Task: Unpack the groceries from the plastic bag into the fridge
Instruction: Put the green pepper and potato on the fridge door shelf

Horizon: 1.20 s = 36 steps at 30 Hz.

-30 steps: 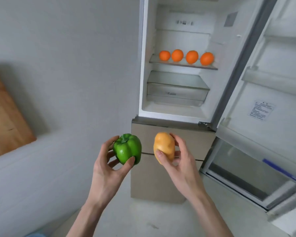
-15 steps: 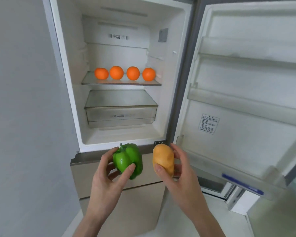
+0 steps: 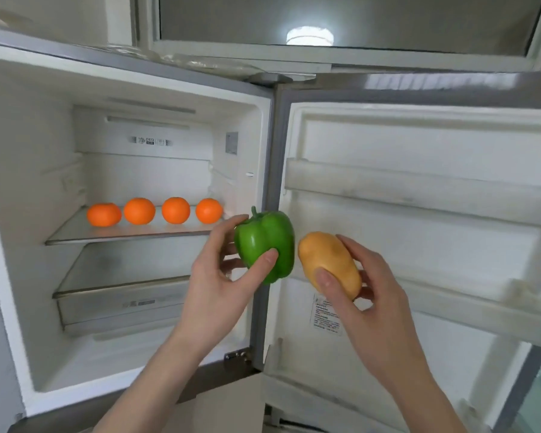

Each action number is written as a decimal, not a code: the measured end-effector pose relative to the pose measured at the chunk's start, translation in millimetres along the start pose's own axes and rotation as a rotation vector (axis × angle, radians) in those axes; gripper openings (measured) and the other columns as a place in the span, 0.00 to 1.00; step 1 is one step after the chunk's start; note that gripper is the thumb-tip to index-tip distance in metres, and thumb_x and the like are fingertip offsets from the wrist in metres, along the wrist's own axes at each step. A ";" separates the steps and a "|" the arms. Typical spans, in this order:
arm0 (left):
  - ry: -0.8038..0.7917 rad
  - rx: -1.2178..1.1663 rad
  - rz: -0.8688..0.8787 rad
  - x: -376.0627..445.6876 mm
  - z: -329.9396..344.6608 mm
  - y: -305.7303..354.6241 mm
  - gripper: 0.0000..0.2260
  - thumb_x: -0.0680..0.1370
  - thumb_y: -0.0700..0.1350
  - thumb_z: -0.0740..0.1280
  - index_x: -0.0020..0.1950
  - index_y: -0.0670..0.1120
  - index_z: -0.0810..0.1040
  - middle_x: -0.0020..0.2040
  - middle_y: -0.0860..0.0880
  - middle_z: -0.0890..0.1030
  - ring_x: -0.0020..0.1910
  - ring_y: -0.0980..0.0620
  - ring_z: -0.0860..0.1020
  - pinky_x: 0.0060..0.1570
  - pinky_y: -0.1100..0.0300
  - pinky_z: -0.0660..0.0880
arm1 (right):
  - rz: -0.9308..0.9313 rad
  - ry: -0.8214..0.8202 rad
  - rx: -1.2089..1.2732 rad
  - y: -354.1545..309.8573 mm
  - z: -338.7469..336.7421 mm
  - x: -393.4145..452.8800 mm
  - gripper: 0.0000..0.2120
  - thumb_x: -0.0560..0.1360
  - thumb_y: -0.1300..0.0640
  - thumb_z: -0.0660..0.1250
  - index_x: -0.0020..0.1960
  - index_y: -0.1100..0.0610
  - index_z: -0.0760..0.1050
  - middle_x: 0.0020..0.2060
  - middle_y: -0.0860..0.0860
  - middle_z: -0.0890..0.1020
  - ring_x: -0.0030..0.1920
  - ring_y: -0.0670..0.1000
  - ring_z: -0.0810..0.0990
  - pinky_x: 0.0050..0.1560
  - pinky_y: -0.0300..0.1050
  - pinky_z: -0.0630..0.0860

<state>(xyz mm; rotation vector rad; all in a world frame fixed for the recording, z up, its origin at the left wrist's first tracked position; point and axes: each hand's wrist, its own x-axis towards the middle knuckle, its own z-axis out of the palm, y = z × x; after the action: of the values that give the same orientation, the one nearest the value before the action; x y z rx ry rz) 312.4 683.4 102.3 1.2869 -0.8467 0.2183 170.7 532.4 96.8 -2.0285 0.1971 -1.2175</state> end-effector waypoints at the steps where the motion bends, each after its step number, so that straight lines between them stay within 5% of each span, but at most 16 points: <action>1: 0.000 -0.004 0.024 13.4 5.4 6.4 0.25 0.71 0.51 0.77 0.67 0.54 0.76 0.56 0.53 0.83 0.55 0.54 0.84 0.53 0.63 0.80 | -0.045 0.016 -0.008 -4.7 -7.1 12.2 0.25 0.72 0.38 0.71 0.68 0.38 0.74 0.61 0.35 0.78 0.57 0.43 0.80 0.52 0.36 0.78; 11: -0.032 -0.078 0.166 137.8 30.2 58.8 0.20 0.75 0.44 0.77 0.66 0.48 0.78 0.53 0.49 0.85 0.48 0.60 0.81 0.45 0.72 0.75 | -0.334 0.172 -0.243 -58.4 -80.8 132.4 0.23 0.76 0.39 0.72 0.69 0.40 0.75 0.59 0.34 0.79 0.55 0.39 0.79 0.50 0.25 0.72; 17: -0.177 -0.035 0.164 178.5 50.7 59.7 0.24 0.73 0.43 0.79 0.67 0.51 0.76 0.58 0.53 0.82 0.50 0.57 0.82 0.49 0.61 0.82 | -0.203 0.139 -0.356 -50.2 -94.3 164.5 0.18 0.76 0.41 0.71 0.65 0.37 0.74 0.56 0.33 0.79 0.48 0.39 0.80 0.45 0.25 0.72; 20: -0.259 0.043 0.162 191.6 60.2 51.6 0.25 0.72 0.42 0.80 0.66 0.52 0.75 0.55 0.56 0.79 0.43 0.65 0.81 0.43 0.67 0.79 | -0.112 0.064 -0.519 -41.7 -96.5 171.2 0.22 0.75 0.36 0.69 0.67 0.37 0.72 0.57 0.34 0.78 0.51 0.40 0.79 0.51 0.39 0.75; 23: -0.330 0.135 0.164 201.4 66.3 41.7 0.25 0.71 0.44 0.81 0.65 0.53 0.76 0.56 0.55 0.79 0.47 0.59 0.83 0.46 0.65 0.81 | -0.058 -0.043 -0.667 -35.6 -98.3 175.5 0.23 0.72 0.32 0.68 0.65 0.36 0.72 0.58 0.36 0.79 0.53 0.46 0.80 0.56 0.53 0.77; 27: -0.425 0.214 0.149 204.3 73.3 34.8 0.25 0.72 0.47 0.80 0.66 0.55 0.76 0.57 0.56 0.79 0.51 0.55 0.83 0.47 0.65 0.81 | 0.042 -0.167 -0.644 -44.2 -101.6 185.1 0.20 0.71 0.35 0.72 0.62 0.35 0.75 0.55 0.37 0.80 0.48 0.40 0.80 0.49 0.38 0.74; 33: -0.505 0.341 0.122 209.3 75.0 33.0 0.20 0.75 0.54 0.75 0.65 0.56 0.76 0.56 0.58 0.80 0.53 0.58 0.81 0.52 0.61 0.78 | 0.192 -0.373 -0.533 -53.9 -105.1 204.3 0.17 0.72 0.42 0.76 0.60 0.36 0.80 0.53 0.39 0.83 0.45 0.37 0.82 0.48 0.36 0.73; 36: -0.486 0.367 0.146 205.1 75.0 30.0 0.20 0.76 0.60 0.72 0.66 0.55 0.77 0.57 0.57 0.79 0.54 0.58 0.80 0.52 0.62 0.79 | 0.257 -0.434 -0.512 -53.5 -106.9 207.8 0.15 0.73 0.44 0.75 0.59 0.36 0.82 0.52 0.38 0.85 0.53 0.40 0.83 0.59 0.41 0.77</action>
<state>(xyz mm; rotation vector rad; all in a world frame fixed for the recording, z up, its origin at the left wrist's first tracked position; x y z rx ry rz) 403.9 562.8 262.4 1.6560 -1.3632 0.1831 182.8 415.4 305.6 -2.5522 0.5821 -0.5798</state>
